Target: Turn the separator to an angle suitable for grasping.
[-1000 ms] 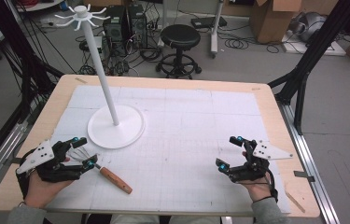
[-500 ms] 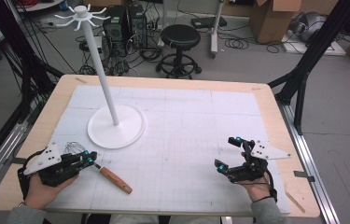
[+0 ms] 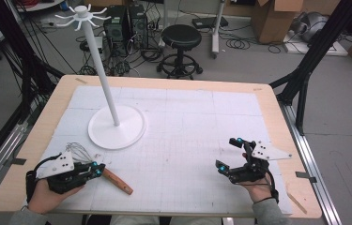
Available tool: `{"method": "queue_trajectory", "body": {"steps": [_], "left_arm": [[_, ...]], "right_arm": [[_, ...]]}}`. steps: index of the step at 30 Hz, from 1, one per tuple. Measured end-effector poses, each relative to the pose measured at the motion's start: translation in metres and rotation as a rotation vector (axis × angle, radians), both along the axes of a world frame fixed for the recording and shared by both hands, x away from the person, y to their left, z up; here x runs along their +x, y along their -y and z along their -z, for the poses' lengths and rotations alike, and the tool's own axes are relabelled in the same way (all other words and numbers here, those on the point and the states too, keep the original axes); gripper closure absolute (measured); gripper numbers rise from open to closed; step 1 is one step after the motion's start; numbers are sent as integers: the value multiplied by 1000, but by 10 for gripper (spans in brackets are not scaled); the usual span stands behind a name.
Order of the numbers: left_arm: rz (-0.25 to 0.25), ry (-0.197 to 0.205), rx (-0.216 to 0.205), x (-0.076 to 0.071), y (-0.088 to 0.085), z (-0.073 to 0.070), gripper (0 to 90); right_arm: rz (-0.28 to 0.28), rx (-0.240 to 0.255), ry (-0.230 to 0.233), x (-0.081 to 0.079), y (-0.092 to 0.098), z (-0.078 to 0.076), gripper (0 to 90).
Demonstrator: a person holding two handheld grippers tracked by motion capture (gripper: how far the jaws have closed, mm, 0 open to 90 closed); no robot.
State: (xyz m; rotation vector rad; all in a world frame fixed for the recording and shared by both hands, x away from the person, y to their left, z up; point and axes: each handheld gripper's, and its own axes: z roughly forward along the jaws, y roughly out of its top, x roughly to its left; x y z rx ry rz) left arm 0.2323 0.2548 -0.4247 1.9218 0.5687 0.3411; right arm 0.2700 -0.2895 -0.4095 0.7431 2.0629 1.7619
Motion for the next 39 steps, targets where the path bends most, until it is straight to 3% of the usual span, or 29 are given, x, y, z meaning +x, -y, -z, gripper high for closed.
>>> {"method": "queue_trajectory", "body": {"steps": [6,18,39], "left_arm": [[32,-13,10,-7,7,0,897],[112,-75,86,-18,28,13,898],[180,-118,146,-17,48,23,898]], "right_arm": [[-1,3,1,1,0,0,5],[-4,-4,1,3,-1,1,5],[-1,-6,-13,3,-3,2,5]]}}
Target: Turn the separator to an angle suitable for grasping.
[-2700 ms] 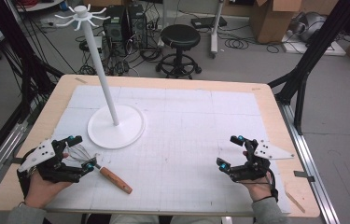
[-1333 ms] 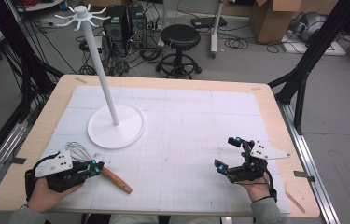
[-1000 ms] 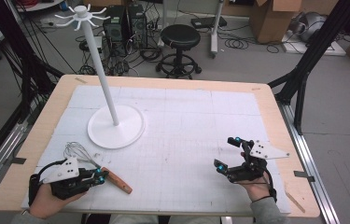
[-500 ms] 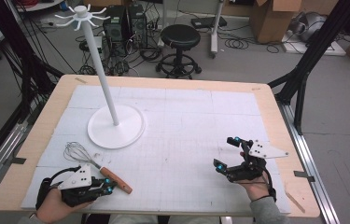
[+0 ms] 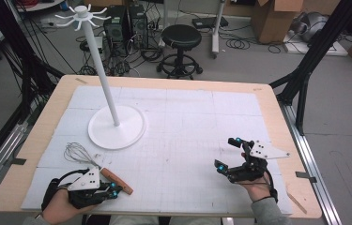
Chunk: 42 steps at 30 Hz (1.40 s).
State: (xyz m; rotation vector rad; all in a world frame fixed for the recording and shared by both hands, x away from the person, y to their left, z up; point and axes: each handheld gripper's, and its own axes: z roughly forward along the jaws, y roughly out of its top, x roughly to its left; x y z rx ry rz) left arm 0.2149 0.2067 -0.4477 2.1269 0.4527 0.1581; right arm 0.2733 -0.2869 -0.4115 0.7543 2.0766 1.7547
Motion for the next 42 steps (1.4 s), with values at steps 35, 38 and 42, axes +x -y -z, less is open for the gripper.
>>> {"method": "queue_trajectory", "body": {"steps": [35,38,42], "left_arm": [[-8,-32,35,10,11,6,897],[-18,-32,33,12,13,6,897],[-31,-38,26,15,15,6,897]], "right_arm": [[-4,-16,-4,2,-1,2,5],[-3,-16,-2,2,-1,2,5],[-5,-19,2,2,-1,2,5]]}}
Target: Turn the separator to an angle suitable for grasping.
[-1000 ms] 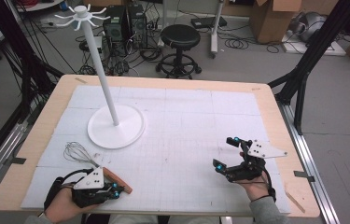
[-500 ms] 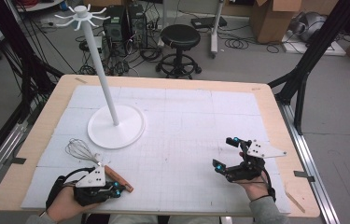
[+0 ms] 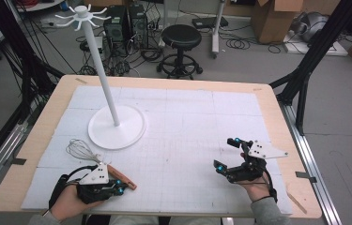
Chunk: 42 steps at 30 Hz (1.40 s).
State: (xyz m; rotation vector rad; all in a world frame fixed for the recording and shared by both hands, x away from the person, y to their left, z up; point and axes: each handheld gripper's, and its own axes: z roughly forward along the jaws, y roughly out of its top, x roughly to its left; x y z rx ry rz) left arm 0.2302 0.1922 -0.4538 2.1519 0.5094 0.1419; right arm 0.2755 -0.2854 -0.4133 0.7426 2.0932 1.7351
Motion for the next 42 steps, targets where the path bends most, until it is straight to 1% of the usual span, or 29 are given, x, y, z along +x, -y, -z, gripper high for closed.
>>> {"method": "queue_trajectory", "body": {"steps": [7,9,10,11,13,17,22,25,28,31,33,34,35,37,38,40,42], "left_arm": [[-20,2,5,6,4,0,898],[-25,9,9,6,5,-1,898],[-37,15,22,8,7,-2,898],[-39,13,28,9,9,-2,898],[-39,8,25,10,9,-2,898],[-39,10,26,11,9,-2,897],[-56,9,27,12,8,-3,897],[-69,13,9,13,4,-7,897],[-103,37,-23,16,-4,-16,898],[-163,72,-32,23,-17,-26,898],[-212,80,-28,31,-27,-32,898],[-232,88,-21,35,-32,-34,898],[-249,87,-16,40,-36,-36,898],[-278,100,13,47,-42,-37,898],[-283,102,23,50,-44,-37,898],[-291,93,17,55,-46,-36,898],[-295,82,23,61,-47,-34,898]], "right_arm": [[0,-1,1,0,0,0,5],[0,0,1,0,0,0,5],[0,2,0,0,0,0,5],[0,2,0,0,0,0,5],[0,4,-3,0,0,0,5],[0,5,-5,0,0,0,5],[1,1,-1,0,0,0,5],[0,1,-2,0,0,0,5],[-1,0,-8,0,0,0,5],[-3,-5,-6,0,0,0,5],[-3,-5,-8,1,-1,1,5],[-2,-7,-5,1,-1,1,5],[-5,-8,-9,1,-1,1,5],[-6,-10,-8,1,-1,1,5],[-6,-10,-8,1,-1,1,5],[-5,-11,-11,1,-1,1,5],[-5,-9,-13,1,-1,1,5]]}}
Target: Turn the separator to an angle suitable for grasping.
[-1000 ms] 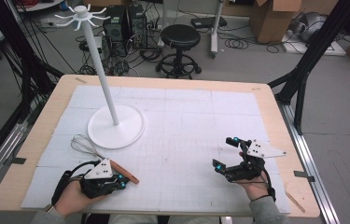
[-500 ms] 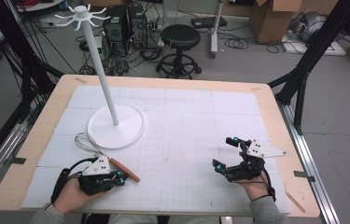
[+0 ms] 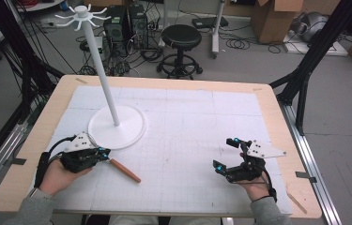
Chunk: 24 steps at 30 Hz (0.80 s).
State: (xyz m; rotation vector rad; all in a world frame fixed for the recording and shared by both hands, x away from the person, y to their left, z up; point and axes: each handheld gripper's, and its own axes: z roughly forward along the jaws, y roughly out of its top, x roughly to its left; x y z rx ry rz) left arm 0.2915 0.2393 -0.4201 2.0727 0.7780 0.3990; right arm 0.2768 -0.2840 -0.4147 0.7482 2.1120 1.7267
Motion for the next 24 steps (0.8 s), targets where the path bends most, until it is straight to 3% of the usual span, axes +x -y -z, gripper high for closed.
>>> {"method": "queue_trajectory", "body": {"steps": [8,12,24], "left_arm": [[-41,-39,34,18,-5,6,898],[-37,-47,75,17,-5,8,898],[-37,-57,108,12,-9,13,898]], "right_arm": [[-6,0,-2,0,0,0,5],[-6,1,3,0,0,0,5],[-6,-3,-3,0,0,0,5]]}}
